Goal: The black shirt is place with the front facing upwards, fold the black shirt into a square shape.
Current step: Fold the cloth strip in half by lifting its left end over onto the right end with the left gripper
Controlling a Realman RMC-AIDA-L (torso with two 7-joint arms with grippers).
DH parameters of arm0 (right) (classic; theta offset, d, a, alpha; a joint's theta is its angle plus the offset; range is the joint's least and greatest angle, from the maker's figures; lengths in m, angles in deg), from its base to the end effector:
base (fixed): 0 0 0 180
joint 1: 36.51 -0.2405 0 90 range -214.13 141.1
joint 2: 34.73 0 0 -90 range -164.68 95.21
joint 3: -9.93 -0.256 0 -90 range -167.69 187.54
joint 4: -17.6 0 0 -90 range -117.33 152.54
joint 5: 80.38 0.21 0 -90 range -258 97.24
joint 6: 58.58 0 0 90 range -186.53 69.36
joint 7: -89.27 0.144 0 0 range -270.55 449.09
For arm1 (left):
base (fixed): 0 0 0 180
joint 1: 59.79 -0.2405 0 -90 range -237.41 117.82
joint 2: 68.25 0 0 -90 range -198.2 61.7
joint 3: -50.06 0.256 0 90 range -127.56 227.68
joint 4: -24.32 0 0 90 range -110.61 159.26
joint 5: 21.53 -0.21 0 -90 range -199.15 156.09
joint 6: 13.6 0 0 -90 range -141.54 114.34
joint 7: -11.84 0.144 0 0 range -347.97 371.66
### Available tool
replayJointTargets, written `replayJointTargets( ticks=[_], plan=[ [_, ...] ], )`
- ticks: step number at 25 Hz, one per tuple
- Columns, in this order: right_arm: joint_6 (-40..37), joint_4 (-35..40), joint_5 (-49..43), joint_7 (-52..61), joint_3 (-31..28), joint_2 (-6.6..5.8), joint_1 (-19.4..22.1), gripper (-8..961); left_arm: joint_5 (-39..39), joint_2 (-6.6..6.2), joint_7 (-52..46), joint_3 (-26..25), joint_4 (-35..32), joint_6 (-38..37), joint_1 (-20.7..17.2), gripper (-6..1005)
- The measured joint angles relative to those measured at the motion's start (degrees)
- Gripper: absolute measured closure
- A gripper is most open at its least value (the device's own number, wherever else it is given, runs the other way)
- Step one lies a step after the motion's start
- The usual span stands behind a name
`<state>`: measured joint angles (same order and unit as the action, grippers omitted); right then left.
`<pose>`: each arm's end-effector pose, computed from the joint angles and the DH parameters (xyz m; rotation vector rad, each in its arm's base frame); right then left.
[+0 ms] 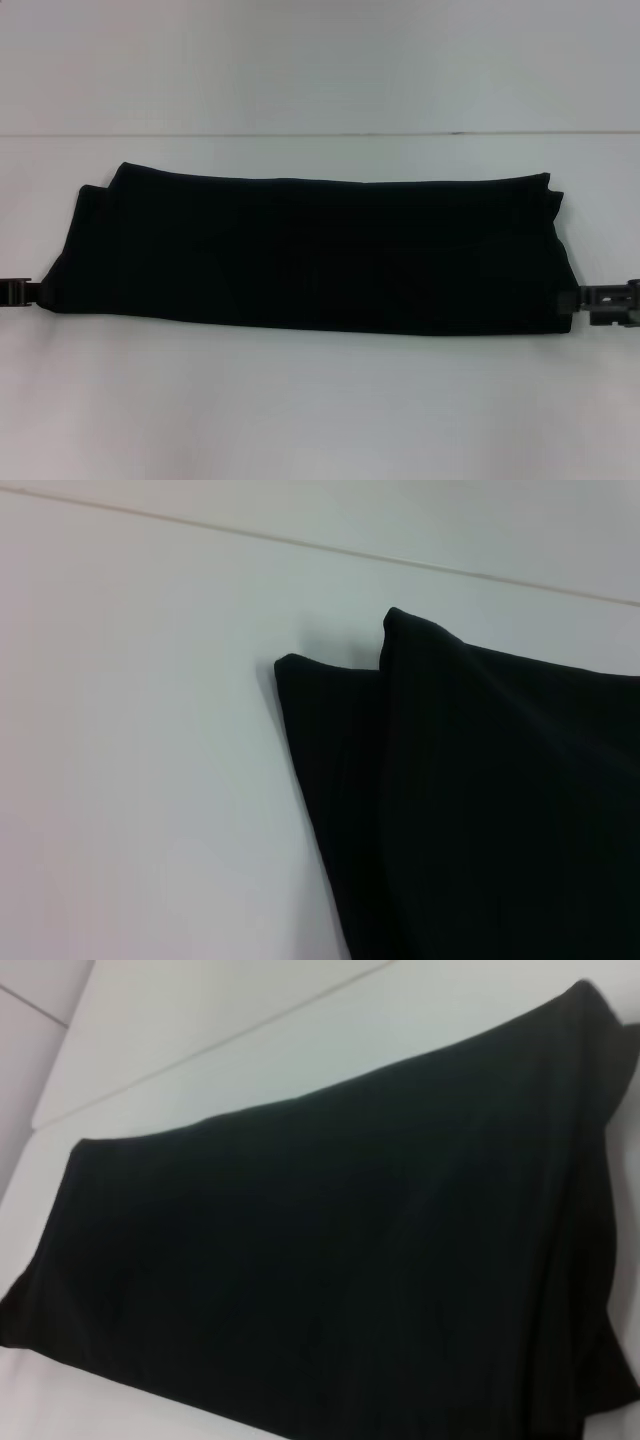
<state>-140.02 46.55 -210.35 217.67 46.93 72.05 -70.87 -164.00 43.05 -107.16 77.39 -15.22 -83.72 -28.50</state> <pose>0.3278 0.3530 0.0569 -2.2292 1.7800 0.3672 -0.3705 0.3550 0.0827 -2.0578 -1.4607 -0.1781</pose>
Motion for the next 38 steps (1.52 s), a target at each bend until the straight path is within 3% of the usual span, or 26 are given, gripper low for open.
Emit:
replayJointTargets(
  ticks=[7,13,29,38],
  plan=[
    [3.96,-0.12,-2.33,-1.13,0.44,2.36,-1.38,144,0.00,0.13,0.00,0.20,0.00,-0.09,0.00,985],
    [4.66,0.20,-2.39,-1.44,0.61,2.96,-1.53,185,0.00,0.22,0.00,0.27,0.03,-0.29,0.00,979],
    [4.96,0.55,-2.04,-6.67,-0.40,3.41,0.45,885,0.00,0.48,0.04,0.26,0.34,0.00,-0.01,963],
    [3.84,0.58,-2.01,-9.48,-3.71,3.44,2.09,931,0.44,0.30,0.01,-0.93,0.08,-0.11,-0.90,954]
  ],
)
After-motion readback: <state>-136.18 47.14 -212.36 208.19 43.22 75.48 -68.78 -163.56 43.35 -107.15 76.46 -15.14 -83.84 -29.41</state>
